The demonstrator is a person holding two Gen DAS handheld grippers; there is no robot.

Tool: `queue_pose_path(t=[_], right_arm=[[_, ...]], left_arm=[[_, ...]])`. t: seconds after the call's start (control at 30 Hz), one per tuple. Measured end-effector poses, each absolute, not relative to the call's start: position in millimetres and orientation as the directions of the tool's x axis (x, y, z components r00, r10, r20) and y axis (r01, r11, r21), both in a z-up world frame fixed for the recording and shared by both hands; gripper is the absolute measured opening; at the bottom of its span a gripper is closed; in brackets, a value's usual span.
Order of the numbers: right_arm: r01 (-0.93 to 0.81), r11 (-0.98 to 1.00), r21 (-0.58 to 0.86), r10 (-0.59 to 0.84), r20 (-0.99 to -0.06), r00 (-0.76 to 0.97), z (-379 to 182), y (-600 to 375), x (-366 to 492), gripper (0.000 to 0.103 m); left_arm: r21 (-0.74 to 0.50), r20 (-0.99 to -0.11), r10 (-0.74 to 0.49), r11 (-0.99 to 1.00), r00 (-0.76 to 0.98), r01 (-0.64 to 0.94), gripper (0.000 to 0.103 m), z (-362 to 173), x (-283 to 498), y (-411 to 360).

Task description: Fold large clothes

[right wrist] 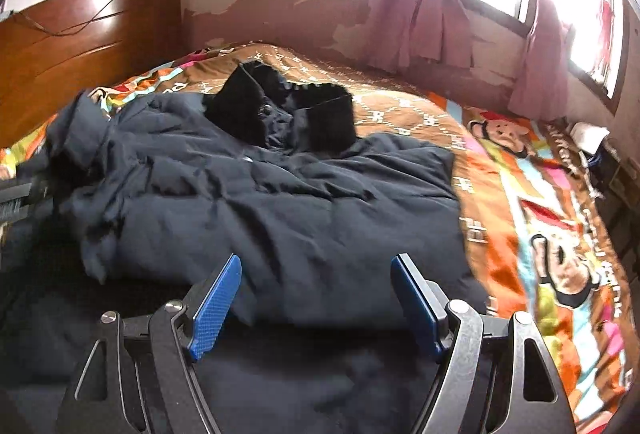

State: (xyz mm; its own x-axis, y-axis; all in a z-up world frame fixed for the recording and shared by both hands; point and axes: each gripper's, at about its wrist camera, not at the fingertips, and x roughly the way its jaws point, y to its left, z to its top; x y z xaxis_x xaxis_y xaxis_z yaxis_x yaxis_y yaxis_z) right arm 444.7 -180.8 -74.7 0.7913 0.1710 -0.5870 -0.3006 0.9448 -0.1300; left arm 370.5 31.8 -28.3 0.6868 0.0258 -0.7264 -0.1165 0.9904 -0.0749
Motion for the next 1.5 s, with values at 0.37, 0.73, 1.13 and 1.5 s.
queue_pose_path(t=[0.37,0.73,1.13,1.5], right_arm=[[-0.311,0.950,0.020,0.234,-0.704,0.670,-102,-146,505,0.084],[-0.309,0.924,-0.225,0.054,-0.723,0.688,-145,-108,512,0.100],[-0.280,0.921,-0.273,0.006,-0.706,0.708,-141,-105,509,0.103],[-0.356,0.923,-0.148,0.184,-0.643,0.744,-79,-58,494,0.103]], left_arm=[[0.019,-0.744,0.079,0.995,0.663,-0.098,0.036,-36,355,50],[0.087,-0.723,0.139,0.990,0.677,-0.110,0.066,-40,340,70],[0.075,-0.718,0.169,0.983,0.675,-0.166,0.073,-27,327,106],[0.034,-0.752,0.238,0.945,0.614,-0.324,0.075,-12,315,187]])
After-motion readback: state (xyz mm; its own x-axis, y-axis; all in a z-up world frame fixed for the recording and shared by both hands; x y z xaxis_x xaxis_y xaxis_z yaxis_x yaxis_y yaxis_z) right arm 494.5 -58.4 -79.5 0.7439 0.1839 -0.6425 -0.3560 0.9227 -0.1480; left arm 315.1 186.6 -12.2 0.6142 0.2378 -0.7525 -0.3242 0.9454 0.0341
